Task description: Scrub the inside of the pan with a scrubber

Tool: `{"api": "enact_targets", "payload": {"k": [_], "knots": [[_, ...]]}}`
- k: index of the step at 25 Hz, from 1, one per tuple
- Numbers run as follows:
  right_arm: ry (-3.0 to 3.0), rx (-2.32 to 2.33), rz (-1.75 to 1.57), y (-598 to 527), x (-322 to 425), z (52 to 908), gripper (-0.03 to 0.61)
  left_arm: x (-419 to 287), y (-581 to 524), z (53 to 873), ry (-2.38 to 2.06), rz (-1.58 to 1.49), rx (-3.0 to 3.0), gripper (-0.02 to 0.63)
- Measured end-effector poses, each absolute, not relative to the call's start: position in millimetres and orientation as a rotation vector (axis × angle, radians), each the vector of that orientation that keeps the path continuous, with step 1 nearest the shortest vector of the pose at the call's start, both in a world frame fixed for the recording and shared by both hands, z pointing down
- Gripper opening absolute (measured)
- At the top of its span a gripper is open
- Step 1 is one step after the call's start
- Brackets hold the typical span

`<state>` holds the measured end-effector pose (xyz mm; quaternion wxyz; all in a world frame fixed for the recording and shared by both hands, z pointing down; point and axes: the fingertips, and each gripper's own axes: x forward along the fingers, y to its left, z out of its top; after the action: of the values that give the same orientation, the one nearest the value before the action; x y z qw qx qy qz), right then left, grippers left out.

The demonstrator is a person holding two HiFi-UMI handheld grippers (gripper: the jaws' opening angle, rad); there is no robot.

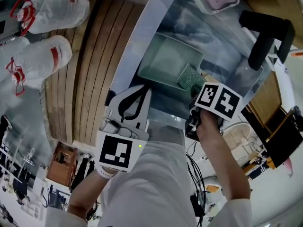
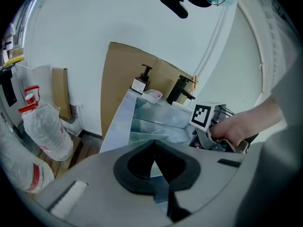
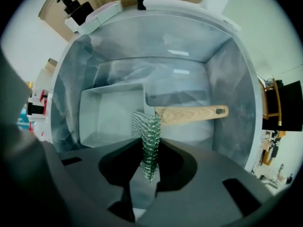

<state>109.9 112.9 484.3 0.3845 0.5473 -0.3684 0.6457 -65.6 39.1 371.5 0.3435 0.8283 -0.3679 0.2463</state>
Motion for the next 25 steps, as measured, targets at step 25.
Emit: {"api": "enact_targets", "payload": {"k": [25], "knots": [[-1.364,1.847,1.348,86.1,89.6,337.9,0.074,-78.6,35.0,266.9,-0.960,0.650,2.347,0.003]]}}
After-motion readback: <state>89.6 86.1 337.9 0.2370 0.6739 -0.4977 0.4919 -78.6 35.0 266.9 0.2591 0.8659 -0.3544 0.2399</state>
